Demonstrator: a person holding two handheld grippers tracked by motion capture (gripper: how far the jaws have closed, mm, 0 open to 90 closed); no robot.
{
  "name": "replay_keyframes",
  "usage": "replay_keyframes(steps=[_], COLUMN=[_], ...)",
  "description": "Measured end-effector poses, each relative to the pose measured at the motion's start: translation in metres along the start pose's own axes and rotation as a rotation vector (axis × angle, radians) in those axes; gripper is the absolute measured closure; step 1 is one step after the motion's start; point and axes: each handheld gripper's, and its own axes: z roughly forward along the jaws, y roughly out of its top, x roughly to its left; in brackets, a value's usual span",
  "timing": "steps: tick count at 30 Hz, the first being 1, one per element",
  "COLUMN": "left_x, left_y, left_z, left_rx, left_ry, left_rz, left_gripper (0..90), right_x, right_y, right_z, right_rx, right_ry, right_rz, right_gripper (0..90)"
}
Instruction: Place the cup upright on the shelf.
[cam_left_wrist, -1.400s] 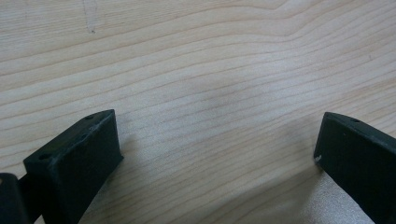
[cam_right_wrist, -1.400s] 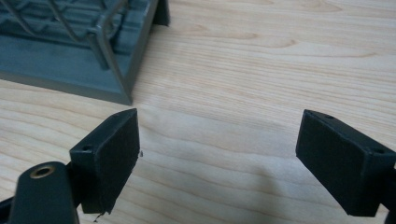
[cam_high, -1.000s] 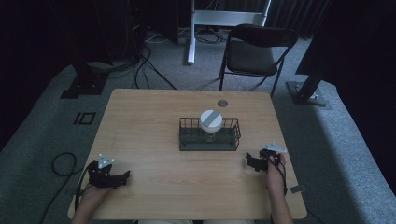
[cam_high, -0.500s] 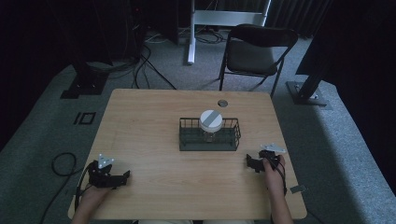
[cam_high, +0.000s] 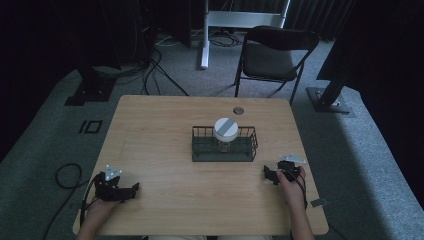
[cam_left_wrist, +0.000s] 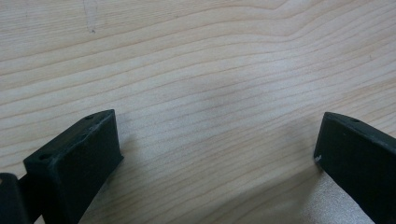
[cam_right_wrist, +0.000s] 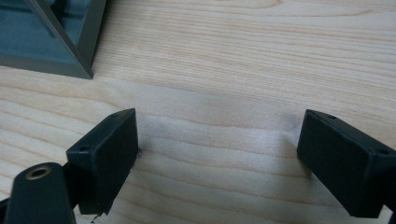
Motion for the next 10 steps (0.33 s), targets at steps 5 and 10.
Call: replay_keyframes(steps=[5,10], left_x=[0.0,0.0], left_y=[0.0,0.0], left_z=[0.0,0.0], left_rx=[0.0,0.0], left_ry=[0.0,0.0], left_rz=[0.0,0.0], left_gripper=[0.5,0.5], right_x=[-0.0001,-0.0001], right_y=[-0.0001,-0.0001], right_z=[-0.0001,-0.0001], right_rx=[0.0,0.0], right_ry=[0.002,0.002], right_rz=[-0.002,-0.002], right_gripper=[12.0,12.0])
